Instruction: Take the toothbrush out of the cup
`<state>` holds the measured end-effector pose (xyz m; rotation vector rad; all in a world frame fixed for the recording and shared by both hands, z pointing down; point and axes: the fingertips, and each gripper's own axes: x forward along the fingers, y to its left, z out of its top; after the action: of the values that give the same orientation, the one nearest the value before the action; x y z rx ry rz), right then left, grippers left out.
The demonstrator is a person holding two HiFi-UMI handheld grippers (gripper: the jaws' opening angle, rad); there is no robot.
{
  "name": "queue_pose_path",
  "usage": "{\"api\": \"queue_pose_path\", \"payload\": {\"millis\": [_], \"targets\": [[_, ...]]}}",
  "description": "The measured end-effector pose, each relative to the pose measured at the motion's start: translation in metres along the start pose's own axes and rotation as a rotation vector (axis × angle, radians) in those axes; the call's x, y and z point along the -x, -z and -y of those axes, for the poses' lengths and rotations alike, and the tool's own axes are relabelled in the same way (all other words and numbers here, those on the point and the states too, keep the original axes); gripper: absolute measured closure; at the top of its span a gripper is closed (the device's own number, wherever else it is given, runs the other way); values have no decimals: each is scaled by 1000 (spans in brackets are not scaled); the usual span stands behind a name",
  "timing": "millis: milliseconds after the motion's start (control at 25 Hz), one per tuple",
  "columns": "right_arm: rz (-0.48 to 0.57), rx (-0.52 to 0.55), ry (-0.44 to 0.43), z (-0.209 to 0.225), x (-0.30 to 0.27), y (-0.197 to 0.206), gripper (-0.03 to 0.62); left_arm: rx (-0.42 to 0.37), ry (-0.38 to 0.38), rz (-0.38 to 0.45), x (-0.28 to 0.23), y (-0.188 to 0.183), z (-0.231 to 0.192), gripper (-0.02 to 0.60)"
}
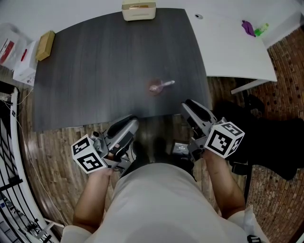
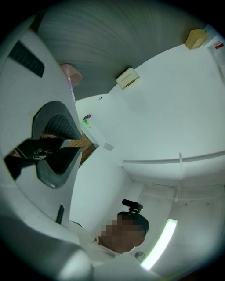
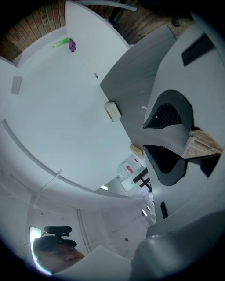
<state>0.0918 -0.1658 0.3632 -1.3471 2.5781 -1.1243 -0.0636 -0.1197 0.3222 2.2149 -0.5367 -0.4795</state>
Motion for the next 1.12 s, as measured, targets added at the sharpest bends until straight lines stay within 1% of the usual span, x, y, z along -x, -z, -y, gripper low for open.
{"api": "queue_pose_path", "payload": {"millis": [240, 480, 600, 880, 1120], "targets": [[-12, 10, 11, 3, -8, 1, 470, 4, 1, -6, -1, -1, -7, 531], [-29, 13, 38, 16, -20, 5, 470, 19, 3, -27, -6, 2, -18, 531], [-40, 11, 51, 22, -27, 8, 471, 28, -10, -38, -7, 5, -26, 531], [-68, 19, 92, 40, -43, 16, 478, 46, -31, -29, -8, 0, -42, 531], [-78, 24, 110, 52, -54, 22, 493, 60, -63, -42, -9, 3, -59, 531]]}}
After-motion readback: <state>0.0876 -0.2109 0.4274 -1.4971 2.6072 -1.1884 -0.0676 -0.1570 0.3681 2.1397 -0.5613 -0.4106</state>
